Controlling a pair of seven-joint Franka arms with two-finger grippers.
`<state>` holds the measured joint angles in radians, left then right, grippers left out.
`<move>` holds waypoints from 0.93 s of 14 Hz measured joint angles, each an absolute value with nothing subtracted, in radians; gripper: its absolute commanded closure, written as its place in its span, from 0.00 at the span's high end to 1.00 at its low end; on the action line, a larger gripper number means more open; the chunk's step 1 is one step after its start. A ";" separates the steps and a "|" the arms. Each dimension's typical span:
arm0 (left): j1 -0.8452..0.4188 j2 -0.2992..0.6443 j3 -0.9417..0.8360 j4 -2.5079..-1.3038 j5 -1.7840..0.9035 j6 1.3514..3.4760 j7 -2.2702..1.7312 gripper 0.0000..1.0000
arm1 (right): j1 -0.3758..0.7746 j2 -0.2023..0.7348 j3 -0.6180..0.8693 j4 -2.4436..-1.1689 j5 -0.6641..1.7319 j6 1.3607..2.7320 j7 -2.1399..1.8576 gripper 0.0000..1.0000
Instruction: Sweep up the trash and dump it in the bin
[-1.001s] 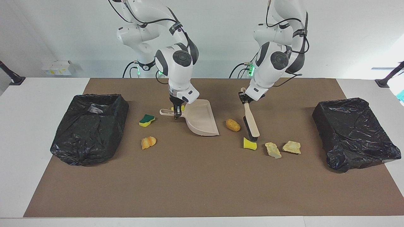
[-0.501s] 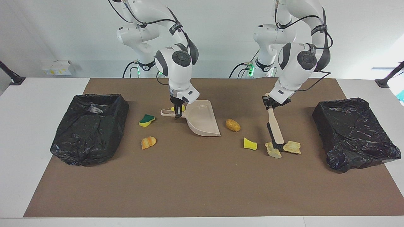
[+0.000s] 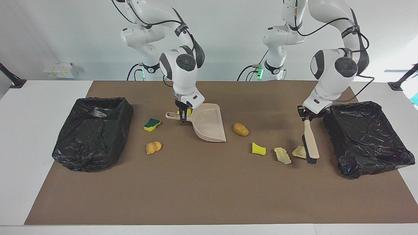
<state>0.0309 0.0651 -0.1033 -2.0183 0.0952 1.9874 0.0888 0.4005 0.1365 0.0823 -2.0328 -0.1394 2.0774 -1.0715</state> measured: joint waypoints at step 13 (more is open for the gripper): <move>0.083 0.223 -0.127 -1.918 0.139 2.023 0.379 0.00 | 0.424 0.129 0.083 -2.033 -0.137 2.038 -0.952 0.00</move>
